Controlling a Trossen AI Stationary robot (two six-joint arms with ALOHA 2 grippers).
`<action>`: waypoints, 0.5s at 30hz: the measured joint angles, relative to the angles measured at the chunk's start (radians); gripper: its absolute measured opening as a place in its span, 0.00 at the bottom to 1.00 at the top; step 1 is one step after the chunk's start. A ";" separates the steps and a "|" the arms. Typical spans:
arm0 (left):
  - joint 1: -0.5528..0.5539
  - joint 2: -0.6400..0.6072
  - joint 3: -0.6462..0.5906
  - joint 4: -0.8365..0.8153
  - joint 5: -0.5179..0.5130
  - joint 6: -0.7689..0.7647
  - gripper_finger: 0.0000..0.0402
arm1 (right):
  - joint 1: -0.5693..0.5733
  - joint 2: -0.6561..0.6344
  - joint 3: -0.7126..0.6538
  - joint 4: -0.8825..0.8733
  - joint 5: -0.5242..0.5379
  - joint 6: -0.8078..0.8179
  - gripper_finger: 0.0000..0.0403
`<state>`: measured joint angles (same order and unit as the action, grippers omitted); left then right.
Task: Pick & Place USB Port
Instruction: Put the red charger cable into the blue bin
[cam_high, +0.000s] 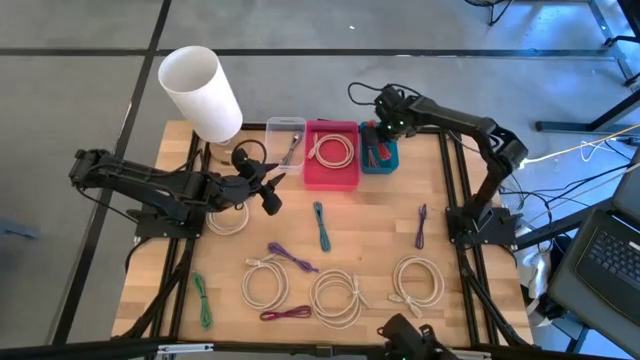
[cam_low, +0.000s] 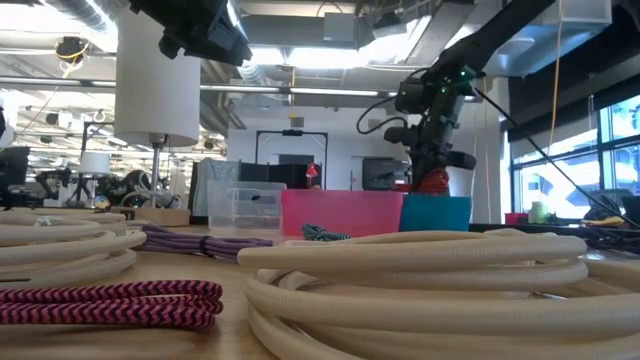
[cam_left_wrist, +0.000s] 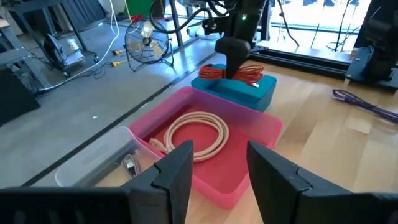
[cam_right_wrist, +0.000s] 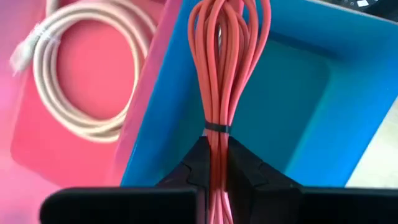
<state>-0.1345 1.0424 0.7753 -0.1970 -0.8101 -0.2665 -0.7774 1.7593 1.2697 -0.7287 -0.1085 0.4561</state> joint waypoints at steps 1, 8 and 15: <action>0.000 0.000 0.000 0.000 0.000 0.000 0.36 | -0.003 0.005 0.000 0.005 0.000 0.003 0.06; 0.001 0.000 0.000 0.000 0.000 -0.006 0.36 | -0.010 0.065 0.000 0.042 0.000 0.008 0.06; 0.001 0.000 0.000 0.000 0.000 -0.019 0.36 | -0.009 0.125 0.000 0.076 0.000 0.034 0.06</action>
<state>-0.1334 1.0424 0.7753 -0.1973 -0.8101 -0.2854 -0.7868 1.8842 1.2701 -0.6525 -0.1089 0.4898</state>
